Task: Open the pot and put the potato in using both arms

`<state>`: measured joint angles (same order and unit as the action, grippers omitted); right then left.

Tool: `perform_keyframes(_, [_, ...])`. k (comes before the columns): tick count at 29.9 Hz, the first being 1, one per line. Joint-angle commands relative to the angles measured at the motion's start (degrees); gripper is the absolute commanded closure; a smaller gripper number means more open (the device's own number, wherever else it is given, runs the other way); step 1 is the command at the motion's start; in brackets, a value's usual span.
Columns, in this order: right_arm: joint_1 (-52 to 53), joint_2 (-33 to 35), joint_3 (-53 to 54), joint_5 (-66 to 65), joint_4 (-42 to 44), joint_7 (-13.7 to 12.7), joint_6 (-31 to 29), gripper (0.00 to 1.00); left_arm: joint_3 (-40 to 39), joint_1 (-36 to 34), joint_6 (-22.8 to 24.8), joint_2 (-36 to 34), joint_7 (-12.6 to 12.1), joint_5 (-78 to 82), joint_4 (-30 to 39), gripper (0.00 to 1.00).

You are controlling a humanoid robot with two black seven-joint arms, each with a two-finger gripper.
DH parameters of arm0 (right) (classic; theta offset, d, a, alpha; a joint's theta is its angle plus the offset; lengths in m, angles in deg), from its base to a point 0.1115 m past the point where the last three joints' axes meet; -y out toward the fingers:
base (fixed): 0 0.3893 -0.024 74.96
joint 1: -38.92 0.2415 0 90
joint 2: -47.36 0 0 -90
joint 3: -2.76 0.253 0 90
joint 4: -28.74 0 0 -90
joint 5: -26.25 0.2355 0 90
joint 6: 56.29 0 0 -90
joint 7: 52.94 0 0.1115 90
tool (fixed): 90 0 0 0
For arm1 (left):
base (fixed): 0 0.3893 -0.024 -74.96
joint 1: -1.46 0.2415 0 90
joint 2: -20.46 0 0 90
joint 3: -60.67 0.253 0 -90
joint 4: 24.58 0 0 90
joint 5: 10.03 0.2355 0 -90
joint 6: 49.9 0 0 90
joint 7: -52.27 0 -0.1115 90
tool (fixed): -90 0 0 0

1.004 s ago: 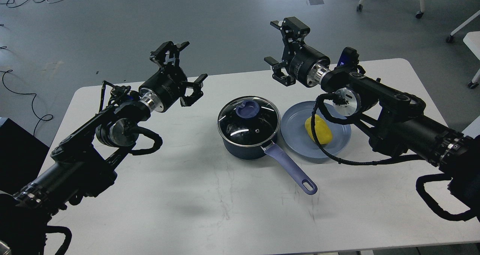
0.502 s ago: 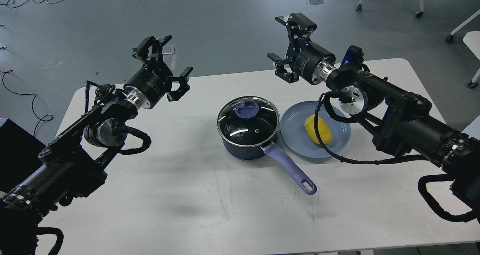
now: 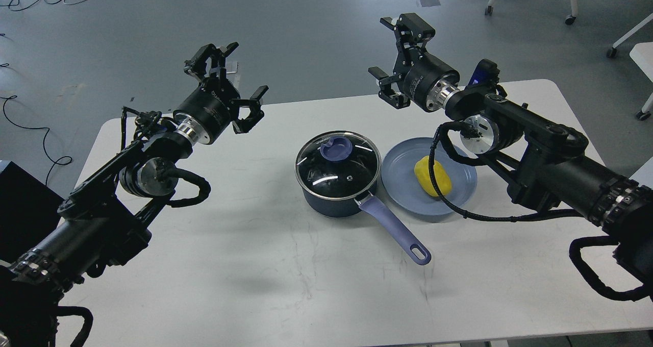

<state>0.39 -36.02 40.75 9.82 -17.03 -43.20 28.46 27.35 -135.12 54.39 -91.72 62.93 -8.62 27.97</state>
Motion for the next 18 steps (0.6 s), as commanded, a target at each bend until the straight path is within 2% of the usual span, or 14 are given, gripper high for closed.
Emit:
perform_keyframes(1, [0.03, -0.12, -0.46, 0.08, -1.51, -0.16, -0.03, 0.00, 0.01, 0.08, 0.30, -0.24, 0.06, 0.00, 0.01, 0.02])
perform_keyframes(18, [1.53, -0.04, -0.37, 0.26, -1.69, -2.09, 0.32, 0.00, 0.01, 0.34, 0.13, 0.11, -0.03, 0.00, 0.01, 0.01])
